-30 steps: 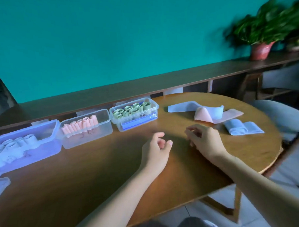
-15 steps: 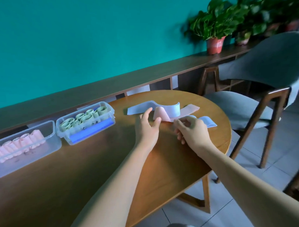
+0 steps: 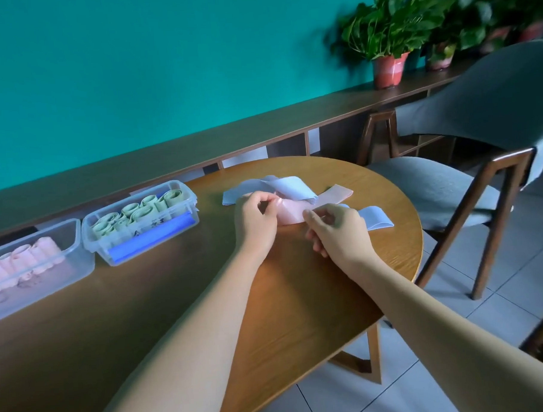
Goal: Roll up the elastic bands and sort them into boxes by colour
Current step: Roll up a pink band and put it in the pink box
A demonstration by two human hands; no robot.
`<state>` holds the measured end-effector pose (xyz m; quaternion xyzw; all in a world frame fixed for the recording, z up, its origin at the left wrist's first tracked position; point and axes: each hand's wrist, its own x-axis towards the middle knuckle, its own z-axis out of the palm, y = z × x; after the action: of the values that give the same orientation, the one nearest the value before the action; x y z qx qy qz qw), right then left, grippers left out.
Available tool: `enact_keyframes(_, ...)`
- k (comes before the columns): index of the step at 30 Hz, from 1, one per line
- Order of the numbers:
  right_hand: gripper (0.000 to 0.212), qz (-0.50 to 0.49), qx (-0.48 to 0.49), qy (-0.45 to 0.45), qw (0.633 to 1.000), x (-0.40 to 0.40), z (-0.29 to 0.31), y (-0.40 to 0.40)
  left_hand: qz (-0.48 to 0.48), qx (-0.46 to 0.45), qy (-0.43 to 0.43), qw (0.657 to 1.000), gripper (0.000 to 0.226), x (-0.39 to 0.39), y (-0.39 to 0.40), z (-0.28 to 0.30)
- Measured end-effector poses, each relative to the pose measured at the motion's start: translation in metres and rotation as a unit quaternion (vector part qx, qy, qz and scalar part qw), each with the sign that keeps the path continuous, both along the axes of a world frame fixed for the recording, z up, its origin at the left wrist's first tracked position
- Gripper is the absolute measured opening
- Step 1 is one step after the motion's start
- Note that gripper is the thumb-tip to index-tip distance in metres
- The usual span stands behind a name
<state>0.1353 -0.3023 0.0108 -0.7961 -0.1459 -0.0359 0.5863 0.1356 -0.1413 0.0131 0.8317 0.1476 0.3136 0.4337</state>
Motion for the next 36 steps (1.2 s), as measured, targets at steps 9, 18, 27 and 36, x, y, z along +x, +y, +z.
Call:
enact_keyframes(9, 0.026, 0.130, -0.111, -0.055, 0.984, -0.031, 0.004, 0.015, 0.048, -0.027, -0.010, 0.998, 0.005, -0.094, 0.023, 0.006)
enact_keyframes(18, 0.029, 0.233, -0.011, -0.086, 0.969, -0.123, 0.002, 0.062, 0.073, -0.057, -0.002, 0.996, 0.016, -0.209, 0.065, 0.036)
enact_keyframes(27, 0.032, 0.320, 0.093, -0.020, 0.943, -0.211, 0.032, 0.086, 0.081, -0.094, 0.042, 0.991, 0.021, -0.300, 0.076, 0.082)
enact_keyframes(36, 0.039, 0.384, 0.148, -0.011, 0.911, -0.263, 0.091, 0.084, -0.010, -0.151, -0.016, 0.988, 0.022, -0.380, 0.067, 0.133)
